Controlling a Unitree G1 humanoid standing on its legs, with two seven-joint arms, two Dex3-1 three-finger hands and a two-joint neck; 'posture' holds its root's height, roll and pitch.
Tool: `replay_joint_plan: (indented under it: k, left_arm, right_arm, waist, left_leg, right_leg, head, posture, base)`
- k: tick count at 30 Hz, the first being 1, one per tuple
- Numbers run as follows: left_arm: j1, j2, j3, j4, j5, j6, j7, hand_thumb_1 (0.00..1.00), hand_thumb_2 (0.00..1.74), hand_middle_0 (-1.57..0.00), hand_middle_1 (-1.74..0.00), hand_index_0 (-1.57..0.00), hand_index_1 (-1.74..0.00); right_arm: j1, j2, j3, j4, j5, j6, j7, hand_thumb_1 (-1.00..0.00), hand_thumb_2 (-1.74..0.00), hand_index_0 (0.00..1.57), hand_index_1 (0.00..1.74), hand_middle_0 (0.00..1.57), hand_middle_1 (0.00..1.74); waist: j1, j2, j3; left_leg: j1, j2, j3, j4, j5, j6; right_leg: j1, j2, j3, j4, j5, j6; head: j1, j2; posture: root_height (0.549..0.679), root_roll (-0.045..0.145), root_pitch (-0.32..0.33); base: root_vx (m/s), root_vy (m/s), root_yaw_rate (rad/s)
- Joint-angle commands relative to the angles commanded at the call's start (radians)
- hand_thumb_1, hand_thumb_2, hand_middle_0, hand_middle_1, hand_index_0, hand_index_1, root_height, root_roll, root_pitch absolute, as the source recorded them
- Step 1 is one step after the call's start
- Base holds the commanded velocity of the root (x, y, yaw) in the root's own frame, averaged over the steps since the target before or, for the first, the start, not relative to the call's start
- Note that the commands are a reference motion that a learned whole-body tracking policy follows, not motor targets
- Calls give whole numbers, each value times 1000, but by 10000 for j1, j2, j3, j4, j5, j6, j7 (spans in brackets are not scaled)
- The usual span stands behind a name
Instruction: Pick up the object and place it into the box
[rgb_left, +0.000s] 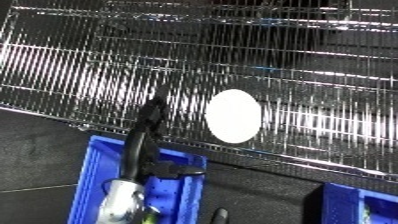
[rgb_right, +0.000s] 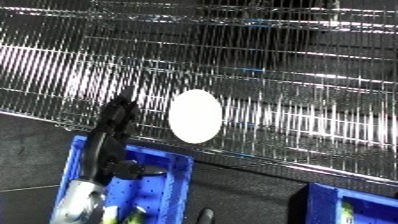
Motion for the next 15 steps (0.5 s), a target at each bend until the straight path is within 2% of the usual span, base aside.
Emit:
replay_joint_plan:
  k: [3, 4, 8, 15]
  left_arm:
    - [-50, 4, -5, 69, 13, 8, -18, 0, 0, 0, 0, 0, 0]
    - [-175, -22, -28, 213, 64, 33, -43, 0, 0, 0, 0, 0, 0]
    - [-933, -154, -199, 969, 269, 94, -206, 0, 0, 0, 0, 0, 0]
    - [-1593, -303, -409, 1233, 383, 125, -217, 0, 0, 0, 0, 0, 0]
  right_arm:
    - [-20, 3, 12, -12, 13, 6, -1, 0, 0, 0, 0, 0, 0]
    - [-71, 36, 56, -29, 48, 5, -9, 0, 0, 0, 0, 0, 0]
    - [-313, 180, 248, -150, 239, 22, -104, 0, 0, 0, 0, 0, 0]
    - [-388, 273, 344, -261, 431, 95, -243, 0, 0, 0, 0, 0, 0]
  waist:
    - [-19, -16, 0]
    - [-78, -63, 0]
    - [-352, -274, 0]
    - [-538, -382, 0]
  left_leg:
    - [-14, 16, 8, -4, -1, -5]
    - [-51, 54, 28, -7, -5, -18]
    - [-268, 220, 115, 12, -31, -72]
    - [-456, 282, 128, 159, -111, -85]
  right_leg:
    - [-19, 9, 5, -5, 5, 6]
    - [-61, 34, 23, -26, 24, 23]
    - [-304, 159, 112, -100, 111, 96]
    - [-490, 216, 185, -60, 139, 117]
  head:
    - [-99, 155]
    - [-151, 408]
    - [-139, 482]
    - [-102, 512]
  posture:
    - [649, 11, 80]
    - [649, 9, 84]
    - [648, 2, 104]
    - [647, 1, 115]
  base:
    - [-3, -1, -15]
    - [-27, -13, -129]
    - [-26, -19, -154]
    - [6, -13, -61]
